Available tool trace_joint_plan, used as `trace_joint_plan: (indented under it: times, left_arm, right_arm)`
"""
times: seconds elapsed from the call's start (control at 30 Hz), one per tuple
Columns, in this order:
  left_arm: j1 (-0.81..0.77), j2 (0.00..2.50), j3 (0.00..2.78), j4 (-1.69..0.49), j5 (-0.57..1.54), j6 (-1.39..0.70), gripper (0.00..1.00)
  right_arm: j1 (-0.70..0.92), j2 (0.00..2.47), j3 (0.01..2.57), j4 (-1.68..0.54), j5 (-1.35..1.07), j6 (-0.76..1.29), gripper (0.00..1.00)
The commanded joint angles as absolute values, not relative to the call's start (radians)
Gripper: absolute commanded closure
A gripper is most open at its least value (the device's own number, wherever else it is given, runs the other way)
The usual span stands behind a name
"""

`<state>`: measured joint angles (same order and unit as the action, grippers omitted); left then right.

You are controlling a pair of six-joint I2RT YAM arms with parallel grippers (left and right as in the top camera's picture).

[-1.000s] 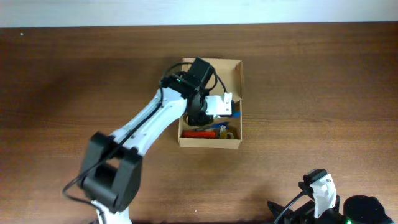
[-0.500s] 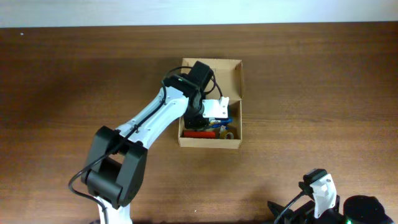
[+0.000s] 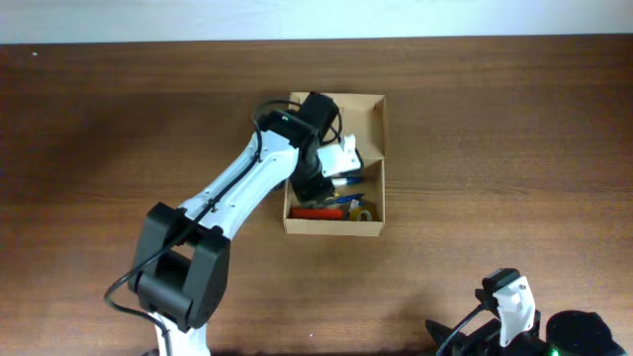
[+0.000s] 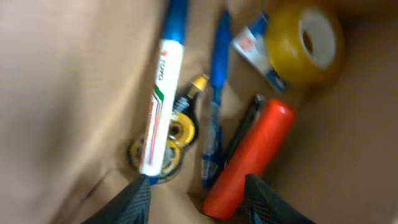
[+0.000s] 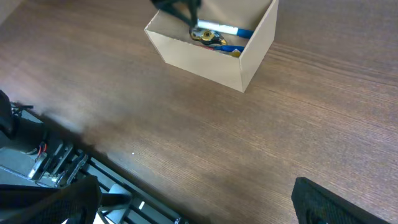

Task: Pack container
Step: 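Raise the left gripper out of the box and withdraw left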

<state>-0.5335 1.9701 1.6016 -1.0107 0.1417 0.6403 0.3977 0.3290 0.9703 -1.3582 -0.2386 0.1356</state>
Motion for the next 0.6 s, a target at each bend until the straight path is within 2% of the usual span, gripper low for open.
trace_joint_plan:
  times: [0.0, 0.07, 0.23, 0.57]
  left_arm:
    - [-0.527, 1.885, 1.654, -1.011, 0.141, 0.482, 0.58]
    - [-0.527, 1.848, 1.672, -1.007, 0.141, 0.424, 0.61]
    - [-0.515, 1.750, 1.683, -1.008, 0.080, 0.252, 0.61]
    - [-0.345, 1.621, 1.683, -1.007, 0.136, 0.194, 0.60]
  right_arm:
    - [0.391, 0.327, 0.971, -1.356, -0.252, 0.144, 0.01]
    - [0.391, 0.327, 0.971, -1.356, -0.252, 0.144, 0.01]
    - [0.391, 0.327, 0.971, -1.356, -0.252, 0.144, 0.01]
    - [0.391, 0.327, 0.971, -1.356, -0.252, 0.144, 0.01]
